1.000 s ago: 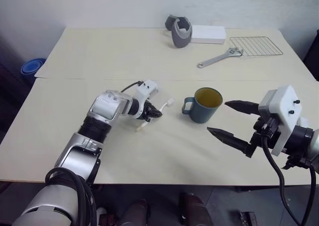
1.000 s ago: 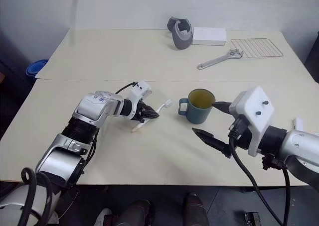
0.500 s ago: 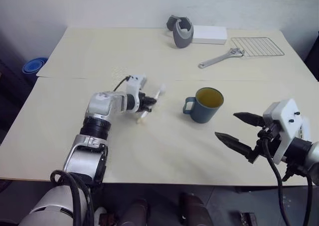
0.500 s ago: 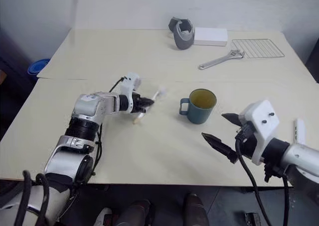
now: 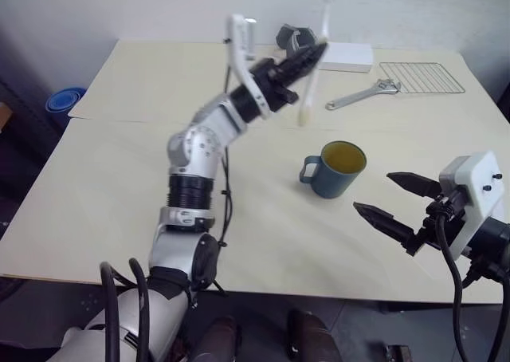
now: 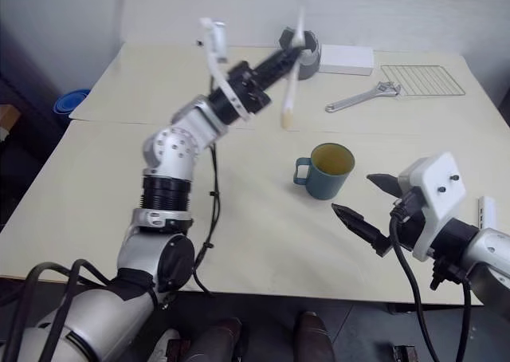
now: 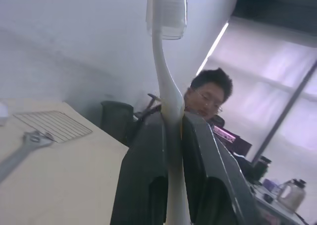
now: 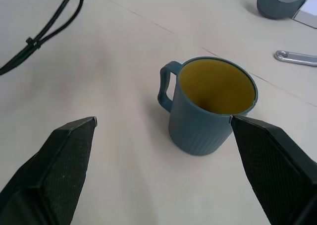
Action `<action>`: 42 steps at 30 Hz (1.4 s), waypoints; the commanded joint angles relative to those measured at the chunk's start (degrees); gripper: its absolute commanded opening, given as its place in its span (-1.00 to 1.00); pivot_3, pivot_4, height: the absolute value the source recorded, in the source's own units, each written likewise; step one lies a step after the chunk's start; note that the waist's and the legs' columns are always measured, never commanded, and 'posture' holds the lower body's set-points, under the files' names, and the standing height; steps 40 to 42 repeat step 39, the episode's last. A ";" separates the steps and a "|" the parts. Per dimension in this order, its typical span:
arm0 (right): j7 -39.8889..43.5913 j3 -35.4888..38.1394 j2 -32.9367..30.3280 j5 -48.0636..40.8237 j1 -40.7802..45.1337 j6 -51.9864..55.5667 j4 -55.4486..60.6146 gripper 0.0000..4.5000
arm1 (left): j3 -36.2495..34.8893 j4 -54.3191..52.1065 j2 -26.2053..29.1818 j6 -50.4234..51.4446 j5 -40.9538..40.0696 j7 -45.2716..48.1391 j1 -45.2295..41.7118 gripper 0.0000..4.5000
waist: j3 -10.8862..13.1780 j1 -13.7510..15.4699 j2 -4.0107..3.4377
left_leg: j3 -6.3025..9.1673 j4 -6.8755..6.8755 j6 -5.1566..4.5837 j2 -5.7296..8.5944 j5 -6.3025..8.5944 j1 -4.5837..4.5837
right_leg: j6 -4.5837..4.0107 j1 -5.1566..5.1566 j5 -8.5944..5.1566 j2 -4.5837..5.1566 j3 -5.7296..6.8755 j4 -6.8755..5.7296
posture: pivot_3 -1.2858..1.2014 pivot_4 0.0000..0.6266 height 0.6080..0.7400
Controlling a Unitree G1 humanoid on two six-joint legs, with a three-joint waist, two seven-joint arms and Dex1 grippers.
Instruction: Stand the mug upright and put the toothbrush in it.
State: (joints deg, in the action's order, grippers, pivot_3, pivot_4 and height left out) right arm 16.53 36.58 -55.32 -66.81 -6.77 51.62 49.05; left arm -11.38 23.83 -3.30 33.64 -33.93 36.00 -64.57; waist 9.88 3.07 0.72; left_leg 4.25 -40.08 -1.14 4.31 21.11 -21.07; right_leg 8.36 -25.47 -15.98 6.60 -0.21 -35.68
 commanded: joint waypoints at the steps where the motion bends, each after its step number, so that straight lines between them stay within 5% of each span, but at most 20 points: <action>1: -1.90 2.78 0.36 -1.06 -0.49 -1.33 1.64 1.00 | 3.35 2.84 -1.94 -6.47 2.80 2.14 -1.64 -0.95 | 0.00 -0.04 0.00 | 0.00 0.02 0.00 -0.01 0.00 0.01 | 0.00 0.00 0.00 -0.02 0.00 0.02 | 0.03 -0.52 1.00; 13: -7.02 6.02 -0.16 -5.21 -2.91 -2.25 3.31 1.00 | 8.96 23.04 -5.85 -30.12 14.18 4.71 -4.09 -0.95 | 0.01 0.10 0.01 | -0.07 0.03 -0.04 -0.01 0.01 0.00 | 0.02 -0.01 0.01 -0.01 -0.01 0.05 | 0.03 -0.52 1.00; 14: -7.42 6.09 -0.25 -5.60 -2.94 -2.33 3.35 1.00 | 8.26 24.45 -6.28 -30.64 13.67 5.17 -4.56 -0.63 | 0.01 0.11 0.02 | -0.08 0.03 -0.06 -0.01 0.01 -0.01 | 0.02 -0.01 0.02 -0.01 -0.01 0.05 | 0.03 -0.52 1.00; 24: -8.75 6.03 -0.99 -6.80 -3.65 -3.04 3.16 1.00 | 5.74 16.87 -2.54 -26.36 11.33 7.04 -0.04 0.67 | 0.00 -0.30 0.00 | -0.08 0.03 -0.09 -0.03 0.02 0.01 | 0.03 -0.01 0.02 -0.03 -0.05 0.03 | 0.03 -0.52 1.00; 27: -6.91 7.06 -1.80 -6.15 -4.63 -2.34 2.29 1.00 | 6.23 1.54 8.84 -12.65 6.67 14.60 3.99 0.99 | 0.01 -0.85 -0.02 | -0.09 0.05 -0.08 -0.08 0.02 0.04 | 0.03 -0.03 0.02 -0.06 -0.08 -0.01 | 0.03 -0.52 1.00; 30: -3.11 8.87 -2.74 -4.46 -6.54 -1.57 0.27 1.00 | 9.23 -8.95 25.39 -3.60 4.54 29.11 7.06 0.99 | 0.04 -2.53 -0.08 | -0.10 0.13 -0.03 -0.14 0.01 0.04 | -0.01 -0.16 0.00 -0.12 -0.14 -0.12 | 0.03 -0.52 1.00; 35: 4.12 11.47 -3.33 0.26 -9.27 -1.79 -5.03 1.00 | 14.57 -11.87 45.95 -6.83 8.71 48.24 10.27 0.99 | -0.05 -1.27 -0.26 | 0.07 0.04 -0.02 -0.06 0.04 0.10 | -0.08 0.04 -0.04 -0.03 -0.03 0.00 | 0.03 -0.52 1.00; 42: 8.48 11.40 -3.71 3.13 -9.18 -2.16 -8.01 1.00 | 14.88 -10.95 49.82 -10.59 11.10 49.89 10.38 0.99 | -0.05 -0.63 -0.25 | 0.21 -0.02 -0.09 -0.01 0.04 0.03 | -0.03 0.18 0.01 -0.04 0.03 0.16 | 0.03 -0.52 1.00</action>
